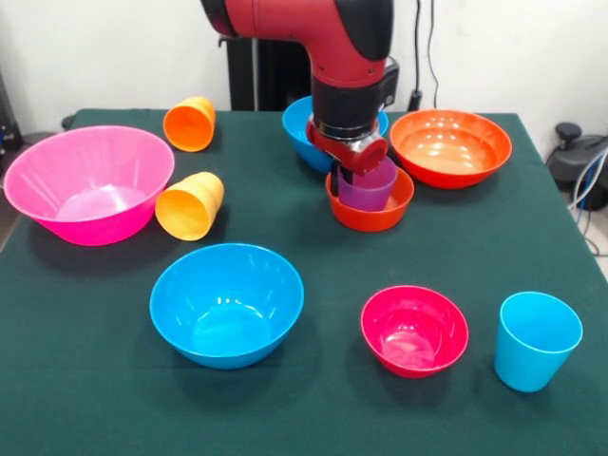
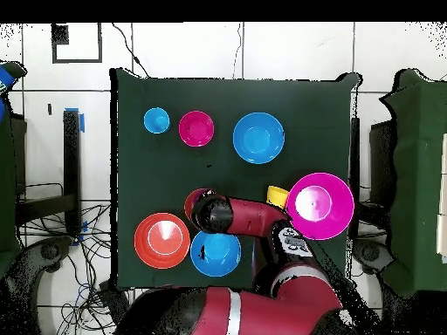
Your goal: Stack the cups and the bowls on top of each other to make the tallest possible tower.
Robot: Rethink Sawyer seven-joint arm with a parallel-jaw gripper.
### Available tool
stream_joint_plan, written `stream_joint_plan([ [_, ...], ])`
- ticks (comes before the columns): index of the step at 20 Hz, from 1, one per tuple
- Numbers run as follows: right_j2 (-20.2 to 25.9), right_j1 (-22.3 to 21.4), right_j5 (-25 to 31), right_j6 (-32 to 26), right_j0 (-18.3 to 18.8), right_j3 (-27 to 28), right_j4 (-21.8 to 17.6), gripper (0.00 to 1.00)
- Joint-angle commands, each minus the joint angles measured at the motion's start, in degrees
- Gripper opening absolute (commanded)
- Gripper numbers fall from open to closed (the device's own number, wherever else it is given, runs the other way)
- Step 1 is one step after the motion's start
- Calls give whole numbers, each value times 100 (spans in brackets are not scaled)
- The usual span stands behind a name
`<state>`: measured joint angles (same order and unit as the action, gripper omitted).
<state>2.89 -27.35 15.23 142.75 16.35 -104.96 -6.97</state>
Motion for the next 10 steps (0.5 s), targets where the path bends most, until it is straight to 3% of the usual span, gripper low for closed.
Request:
stream_joint_plan([
  [1, 473, 665, -57, -624, 182, 1101, -470, 0],
  [10, 551, 602, 238, -584, 241, 1213, -775, 0],
])
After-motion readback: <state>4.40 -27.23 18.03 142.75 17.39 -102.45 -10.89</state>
